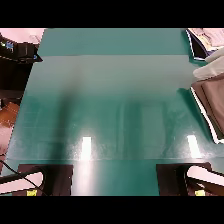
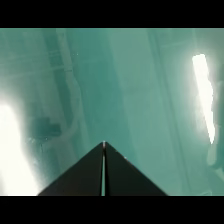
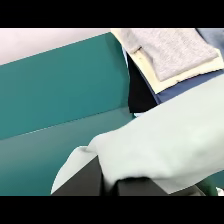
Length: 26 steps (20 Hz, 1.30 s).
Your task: Fold the shirts.
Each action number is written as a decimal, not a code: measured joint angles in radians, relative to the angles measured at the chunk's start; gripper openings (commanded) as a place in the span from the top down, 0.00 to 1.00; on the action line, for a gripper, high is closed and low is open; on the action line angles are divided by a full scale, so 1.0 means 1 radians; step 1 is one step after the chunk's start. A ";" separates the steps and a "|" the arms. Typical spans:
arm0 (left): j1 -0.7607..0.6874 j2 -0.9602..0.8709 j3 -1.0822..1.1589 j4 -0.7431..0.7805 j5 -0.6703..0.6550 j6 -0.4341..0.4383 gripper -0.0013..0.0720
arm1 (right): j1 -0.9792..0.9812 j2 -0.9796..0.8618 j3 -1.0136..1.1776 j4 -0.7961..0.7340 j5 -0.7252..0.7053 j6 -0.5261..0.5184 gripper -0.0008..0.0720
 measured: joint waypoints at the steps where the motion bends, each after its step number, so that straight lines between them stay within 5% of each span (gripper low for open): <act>1: 0.000 0.000 -0.003 0.000 0.001 0.000 0.94 | -0.016 0.011 -0.001 -0.001 0.028 0.000 0.97; 7: 0.000 0.000 -0.009 0.000 0.006 0.001 0.94 | -0.119 0.048 -0.041 -0.019 0.227 0.026 0.97; 14: 0.000 0.000 -0.010 0.000 0.003 0.008 0.94 | -0.218 0.158 -0.289 -0.243 0.345 0.085 0.95; 15: 0.000 0.000 -0.010 0.000 0.002 0.012 0.94 | -0.235 0.178 -0.330 -0.273 0.349 0.095 0.80; 16: 0.000 0.000 -0.010 0.000 0.001 0.017 0.94 | -0.253 0.196 -0.368 -0.296 0.353 0.105 0.49; 17: 0.000 0.000 -0.010 -0.001 0.001 0.021 0.94 | -0.273 0.214 -0.408 -0.319 0.358 0.109 0.36; 26: 0.000 0.000 -0.010 -0.001 0.009 0.034 0.94 | -0.429 0.340 -0.609 -0.292 0.326 0.164 0.37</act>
